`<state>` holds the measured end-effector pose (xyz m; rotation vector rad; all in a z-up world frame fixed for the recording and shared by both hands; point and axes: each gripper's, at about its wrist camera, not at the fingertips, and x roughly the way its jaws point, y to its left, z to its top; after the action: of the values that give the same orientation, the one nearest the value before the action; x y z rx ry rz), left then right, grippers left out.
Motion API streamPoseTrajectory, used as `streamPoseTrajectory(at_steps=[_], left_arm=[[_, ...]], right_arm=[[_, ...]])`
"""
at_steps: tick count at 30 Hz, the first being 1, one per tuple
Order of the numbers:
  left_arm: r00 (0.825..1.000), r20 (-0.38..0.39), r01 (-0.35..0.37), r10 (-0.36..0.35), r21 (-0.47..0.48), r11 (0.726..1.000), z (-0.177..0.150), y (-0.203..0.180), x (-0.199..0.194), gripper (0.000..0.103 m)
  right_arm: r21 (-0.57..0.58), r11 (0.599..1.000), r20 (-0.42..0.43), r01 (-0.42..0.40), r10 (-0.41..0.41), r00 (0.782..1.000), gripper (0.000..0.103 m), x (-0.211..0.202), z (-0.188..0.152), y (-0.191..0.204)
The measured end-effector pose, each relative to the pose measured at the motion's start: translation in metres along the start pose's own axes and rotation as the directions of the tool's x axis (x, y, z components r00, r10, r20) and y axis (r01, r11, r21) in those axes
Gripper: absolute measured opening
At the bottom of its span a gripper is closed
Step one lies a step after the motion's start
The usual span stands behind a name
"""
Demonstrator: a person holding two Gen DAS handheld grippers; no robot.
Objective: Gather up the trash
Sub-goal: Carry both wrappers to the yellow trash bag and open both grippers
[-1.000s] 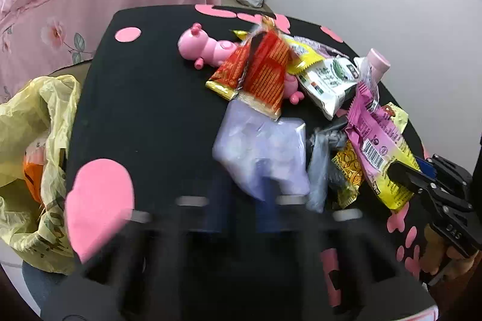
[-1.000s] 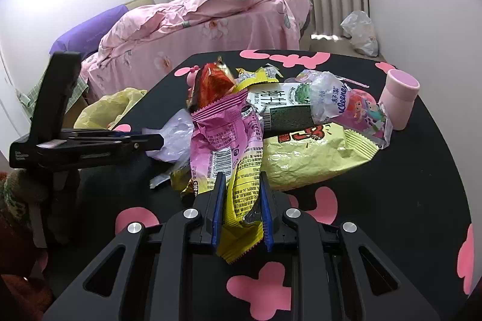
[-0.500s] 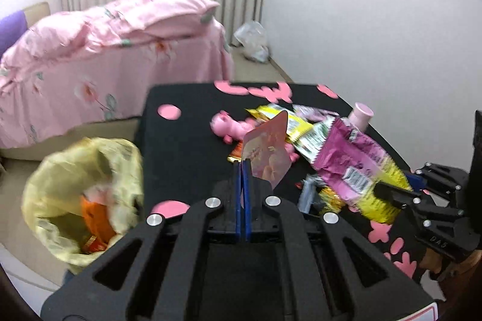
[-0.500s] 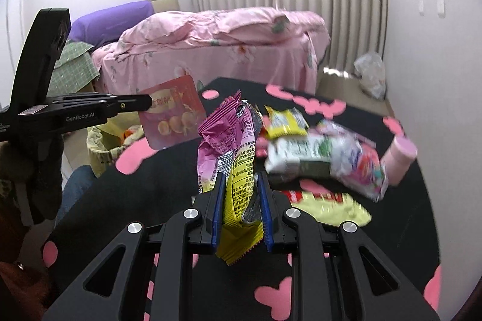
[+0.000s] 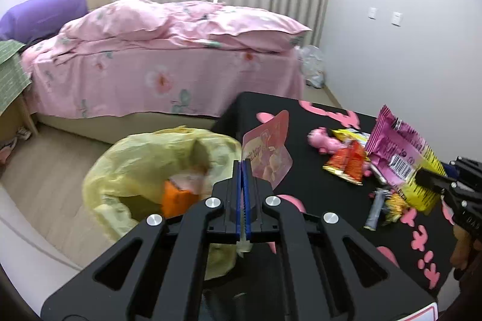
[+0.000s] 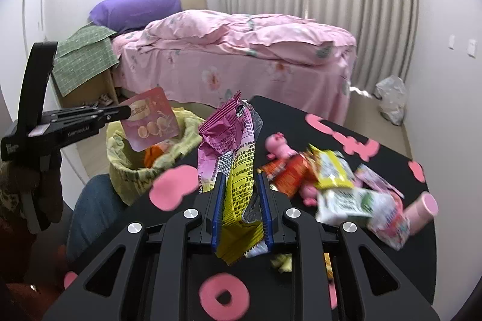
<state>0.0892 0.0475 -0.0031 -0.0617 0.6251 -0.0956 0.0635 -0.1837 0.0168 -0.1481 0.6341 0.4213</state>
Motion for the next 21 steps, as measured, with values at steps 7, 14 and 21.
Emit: streamPoseTrajectory(at_steps=[7, 14, 21], left_arm=[[0.999, -0.014, -0.051, 0.05, -0.095, 0.994, -0.01, 0.046, 0.006, 0.002], [0.993, -0.062, -0.113, 0.102, -0.209, 0.971, -0.018, 0.089, 0.024, 0.002], [0.976, -0.144, -0.199, 0.163, -0.284, 0.938, -0.032, 0.115, 0.048, 0.002]], right_arm=[[-0.034, 0.998, -0.043, -0.061, 0.059, 0.997, 0.021, 0.039, 0.026, 0.025], [-0.085, 0.986, -0.082, -0.145, 0.138, 0.987, 0.021, 0.085, 0.055, 0.049], [-0.133, 0.957, -0.146, -0.256, 0.237, 0.961, 0.021, 0.152, 0.079, 0.079]])
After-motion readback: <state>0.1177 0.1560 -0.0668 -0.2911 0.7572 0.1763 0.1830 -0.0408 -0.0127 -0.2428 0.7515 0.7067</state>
